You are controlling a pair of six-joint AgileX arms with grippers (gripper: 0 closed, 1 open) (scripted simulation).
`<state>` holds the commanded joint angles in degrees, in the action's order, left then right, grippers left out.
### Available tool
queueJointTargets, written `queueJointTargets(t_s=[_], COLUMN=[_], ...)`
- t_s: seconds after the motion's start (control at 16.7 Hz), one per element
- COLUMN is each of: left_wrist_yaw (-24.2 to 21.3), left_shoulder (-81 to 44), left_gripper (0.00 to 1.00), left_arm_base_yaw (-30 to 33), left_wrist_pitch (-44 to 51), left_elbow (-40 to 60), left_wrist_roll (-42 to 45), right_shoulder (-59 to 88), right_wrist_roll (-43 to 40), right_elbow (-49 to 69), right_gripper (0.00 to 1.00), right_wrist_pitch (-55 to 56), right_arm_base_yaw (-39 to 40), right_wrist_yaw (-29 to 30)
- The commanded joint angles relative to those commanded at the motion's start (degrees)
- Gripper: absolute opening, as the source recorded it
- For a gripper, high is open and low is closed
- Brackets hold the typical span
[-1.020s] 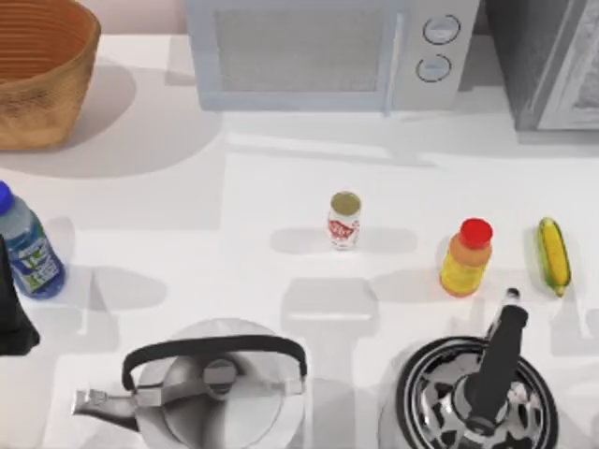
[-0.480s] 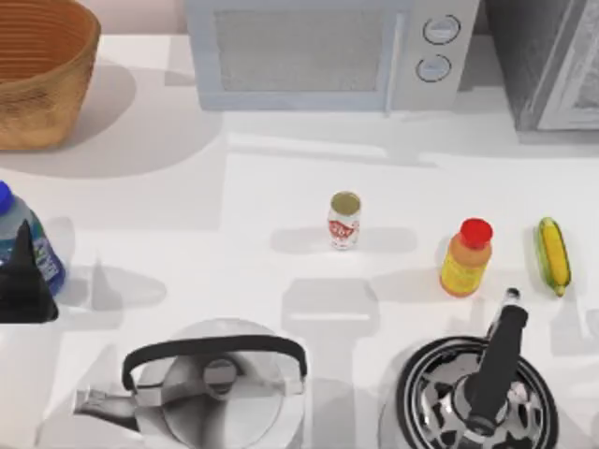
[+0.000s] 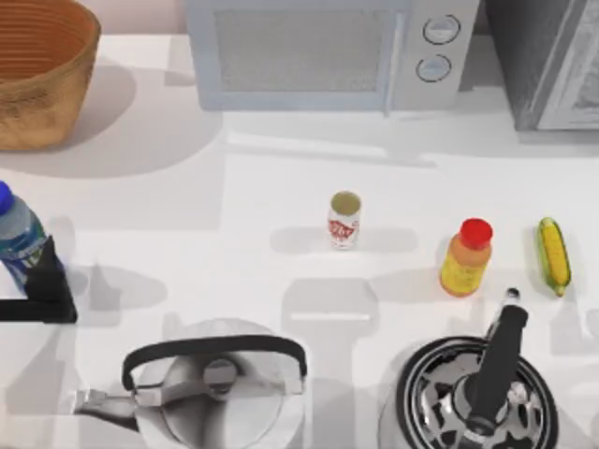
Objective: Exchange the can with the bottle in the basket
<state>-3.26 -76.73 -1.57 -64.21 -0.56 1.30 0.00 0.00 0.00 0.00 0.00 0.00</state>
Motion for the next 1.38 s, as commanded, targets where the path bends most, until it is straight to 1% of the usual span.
queueJointTargets(t_s=[0.24, 0.42, 0.78, 0.96, 1.14, 1.38], left_wrist_yaw=[-0.5, -0.7, -0.7, -0.9, -0.4, 0.5], left_shoulder=[-13.2, -17.9, -18.2, -19.3, -23.9, -32.0], left_gripper=[1.00, 1.00, 1.00, 1.00, 1.00, 1.00], left_arm_base_yaw=[-0.3, -0.5, -0.4, -0.7, -0.2, 0.8], left_wrist_pitch=[-10.8, -15.0, -15.2, -13.5, -12.8, -16.7], left_elbow=[-0.1, -0.4, -0.1, 3.0, 8.5, 12.2], left_wrist_roll=[0.2, 0.3, 0.3, 0.4, 0.2, -0.1], right_shoulder=[0.0, 0.0, 0.0, 0.0, 0.0, 0.0], right_wrist_roll=[0.0, 0.0, 0.0, 0.0, 0.0, 0.0], right_elbow=[0.0, 0.0, 0.0, 0.0, 0.0, 0.0], right_gripper=[1.00, 1.00, 1.00, 1.00, 1.00, 1.00], right_wrist_pitch=[0.0, 0.0, 0.0, 0.0, 0.0, 0.0], right_arm_base_yaw=[0.0, 0.0, 0.0, 0.0, 0.0, 0.0], right_wrist_yaw=[0.0, 0.0, 0.0, 0.0, 0.0, 0.0])
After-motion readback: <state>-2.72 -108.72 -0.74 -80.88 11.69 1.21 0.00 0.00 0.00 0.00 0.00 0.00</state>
